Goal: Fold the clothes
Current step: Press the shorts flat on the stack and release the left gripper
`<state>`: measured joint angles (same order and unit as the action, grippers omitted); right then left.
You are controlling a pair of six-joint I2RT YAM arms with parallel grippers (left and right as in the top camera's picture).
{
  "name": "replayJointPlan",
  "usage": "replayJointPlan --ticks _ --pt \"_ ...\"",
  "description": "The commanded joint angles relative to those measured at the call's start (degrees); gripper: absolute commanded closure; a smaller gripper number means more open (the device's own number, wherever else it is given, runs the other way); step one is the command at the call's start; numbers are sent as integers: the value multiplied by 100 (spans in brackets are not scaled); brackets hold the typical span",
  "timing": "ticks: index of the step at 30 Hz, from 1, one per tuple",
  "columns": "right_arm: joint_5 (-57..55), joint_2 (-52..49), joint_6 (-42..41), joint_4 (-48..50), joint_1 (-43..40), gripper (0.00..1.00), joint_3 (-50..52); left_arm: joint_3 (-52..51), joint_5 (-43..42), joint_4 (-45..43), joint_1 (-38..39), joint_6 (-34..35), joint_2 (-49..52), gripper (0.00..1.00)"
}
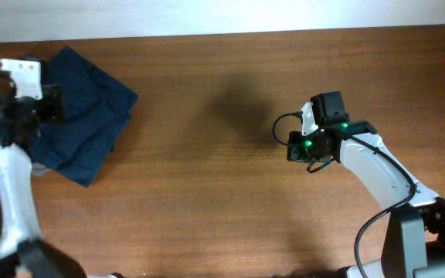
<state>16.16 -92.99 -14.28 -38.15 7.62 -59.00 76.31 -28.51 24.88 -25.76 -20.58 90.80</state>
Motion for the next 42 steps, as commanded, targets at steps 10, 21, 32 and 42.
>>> replayJointPlan --ticks 10,21,32,42 --pt "387 52 26 -212 26 96 17 122 1998 -1596 -184 -173 3851 93" --pt "485 72 48 -326 24 96 15 728 1589 -671 -216 345 3307 86" --pt "442 1335 413 -323 24 94 -411 2245 321 1893 151 313 197 19" --pt "437 2942 852 -258 24 36 -669 2238 656 4155 785 299 -1928 1"
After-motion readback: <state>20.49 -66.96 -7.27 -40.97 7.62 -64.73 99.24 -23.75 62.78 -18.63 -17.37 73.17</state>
